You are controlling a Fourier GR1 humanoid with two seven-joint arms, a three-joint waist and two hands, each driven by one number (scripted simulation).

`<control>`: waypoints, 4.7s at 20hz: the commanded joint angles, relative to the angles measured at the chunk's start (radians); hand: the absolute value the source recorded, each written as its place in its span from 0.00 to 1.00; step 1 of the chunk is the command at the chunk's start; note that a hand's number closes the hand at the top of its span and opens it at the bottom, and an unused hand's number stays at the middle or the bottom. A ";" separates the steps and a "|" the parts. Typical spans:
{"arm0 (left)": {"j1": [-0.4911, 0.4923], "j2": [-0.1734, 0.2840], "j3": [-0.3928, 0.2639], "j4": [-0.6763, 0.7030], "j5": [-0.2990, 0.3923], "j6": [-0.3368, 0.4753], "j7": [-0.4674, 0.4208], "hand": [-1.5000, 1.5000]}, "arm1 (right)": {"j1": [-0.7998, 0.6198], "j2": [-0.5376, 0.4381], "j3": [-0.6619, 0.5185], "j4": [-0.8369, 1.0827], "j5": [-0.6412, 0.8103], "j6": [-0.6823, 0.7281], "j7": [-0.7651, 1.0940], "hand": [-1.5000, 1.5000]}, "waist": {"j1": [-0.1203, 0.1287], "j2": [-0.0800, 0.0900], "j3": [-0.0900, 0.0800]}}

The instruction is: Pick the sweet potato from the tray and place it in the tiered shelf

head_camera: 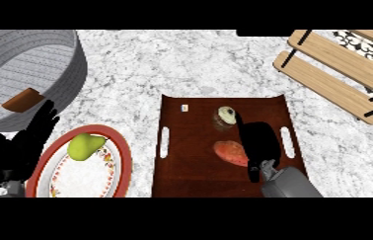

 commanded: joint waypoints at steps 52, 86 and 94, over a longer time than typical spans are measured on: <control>-0.016 -0.051 0.074 0.021 -0.062 -0.062 0.008 0.50 | -0.626 -0.251 -0.817 -0.517 -0.238 0.219 0.497 1.00 | 0.001 0.011 0.006; 0.009 -0.078 0.108 0.020 -0.088 -0.118 -0.033 0.50 | -0.634 -0.491 -0.927 0.435 -0.123 -0.316 0.009 0.00 | 0.015 0.016 0.007; -0.024 -0.074 0.137 0.039 -0.084 -0.114 -0.003 0.50 | -0.668 -0.468 -0.951 0.476 -0.184 -0.421 -0.043 0.00 | 0.008 0.014 0.007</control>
